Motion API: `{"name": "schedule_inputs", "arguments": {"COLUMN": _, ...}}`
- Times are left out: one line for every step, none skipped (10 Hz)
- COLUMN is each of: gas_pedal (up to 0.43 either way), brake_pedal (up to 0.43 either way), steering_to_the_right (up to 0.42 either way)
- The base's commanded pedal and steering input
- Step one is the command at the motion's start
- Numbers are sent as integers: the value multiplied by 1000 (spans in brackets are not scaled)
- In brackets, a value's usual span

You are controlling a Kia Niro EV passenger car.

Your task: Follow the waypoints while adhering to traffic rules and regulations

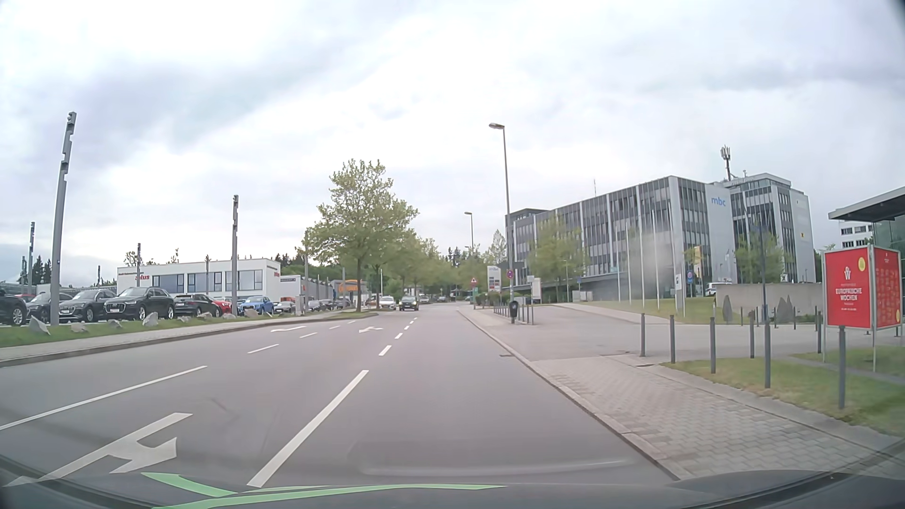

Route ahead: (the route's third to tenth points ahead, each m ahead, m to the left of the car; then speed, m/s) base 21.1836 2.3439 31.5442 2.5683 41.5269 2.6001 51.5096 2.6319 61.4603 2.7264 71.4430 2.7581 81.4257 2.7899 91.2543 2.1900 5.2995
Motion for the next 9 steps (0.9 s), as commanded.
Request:
{"name": "schedule_inputs", "arguments": {"gas_pedal": 299, "brake_pedal": 0, "steering_to_the_right": -11}}
{"name": "schedule_inputs", "arguments": {"gas_pedal": 398, "brake_pedal": 0, "steering_to_the_right": -10}}
{"name": "schedule_inputs", "arguments": {"gas_pedal": 409, "brake_pedal": 0, "steering_to_the_right": -10}}
{"name": "schedule_inputs", "arguments": {"gas_pedal": 421, "brake_pedal": 0, "steering_to_the_right": -10}}
{"name": "schedule_inputs", "arguments": {"gas_pedal": 429, "brake_pedal": 0, "steering_to_the_right": -11}}
{"name": "schedule_inputs", "arguments": {"gas_pedal": 429, "brake_pedal": 0, "steering_to_the_right": -11}}
{"name": "schedule_inputs", "arguments": {"gas_pedal": 429, "brake_pedal": 0, "steering_to_the_right": -12}}
{"name": "schedule_inputs", "arguments": {"gas_pedal": 421, "brake_pedal": 0, "steering_to_the_right": -11}}
{"name": "schedule_inputs", "arguments": {"gas_pedal": 409, "brake_pedal": 0, "steering_to_the_right": -12}}
